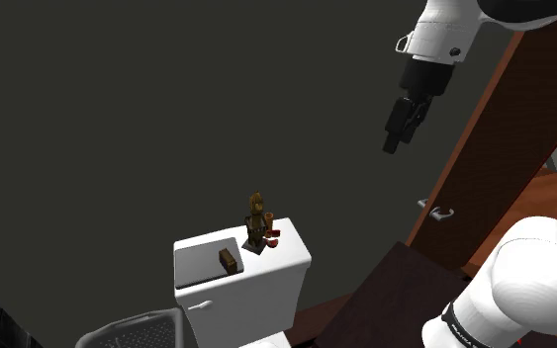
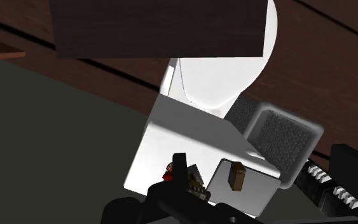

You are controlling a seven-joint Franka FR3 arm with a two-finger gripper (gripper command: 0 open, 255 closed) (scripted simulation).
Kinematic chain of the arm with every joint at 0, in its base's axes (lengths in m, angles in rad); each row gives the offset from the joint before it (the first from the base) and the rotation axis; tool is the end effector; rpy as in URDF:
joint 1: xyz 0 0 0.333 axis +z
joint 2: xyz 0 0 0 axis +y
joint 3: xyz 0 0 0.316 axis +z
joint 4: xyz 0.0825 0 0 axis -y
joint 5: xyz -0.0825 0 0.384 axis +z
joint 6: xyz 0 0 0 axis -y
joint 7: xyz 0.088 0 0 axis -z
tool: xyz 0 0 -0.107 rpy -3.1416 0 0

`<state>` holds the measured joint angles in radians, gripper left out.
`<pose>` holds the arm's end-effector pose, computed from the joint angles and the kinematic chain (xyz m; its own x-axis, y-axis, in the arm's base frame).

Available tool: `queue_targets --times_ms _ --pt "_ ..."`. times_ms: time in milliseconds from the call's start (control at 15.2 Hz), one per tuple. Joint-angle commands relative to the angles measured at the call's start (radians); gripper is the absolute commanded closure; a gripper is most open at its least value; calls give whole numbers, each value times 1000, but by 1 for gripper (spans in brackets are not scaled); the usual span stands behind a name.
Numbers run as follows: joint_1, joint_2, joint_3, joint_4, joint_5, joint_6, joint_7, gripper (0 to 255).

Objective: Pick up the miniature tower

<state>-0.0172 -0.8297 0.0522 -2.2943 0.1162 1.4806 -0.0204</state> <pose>0.2850 0.0297 0.6242 0.9986 0.0494 0.0171 0.0506 -0.9958 -0.0766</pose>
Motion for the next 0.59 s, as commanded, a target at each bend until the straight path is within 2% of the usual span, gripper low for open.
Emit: queue_targets --times_ms 0,528 --pt "0 0 0 0 0 0 0 0" --pt "2 56 -4 -220 45 385 -39 0"
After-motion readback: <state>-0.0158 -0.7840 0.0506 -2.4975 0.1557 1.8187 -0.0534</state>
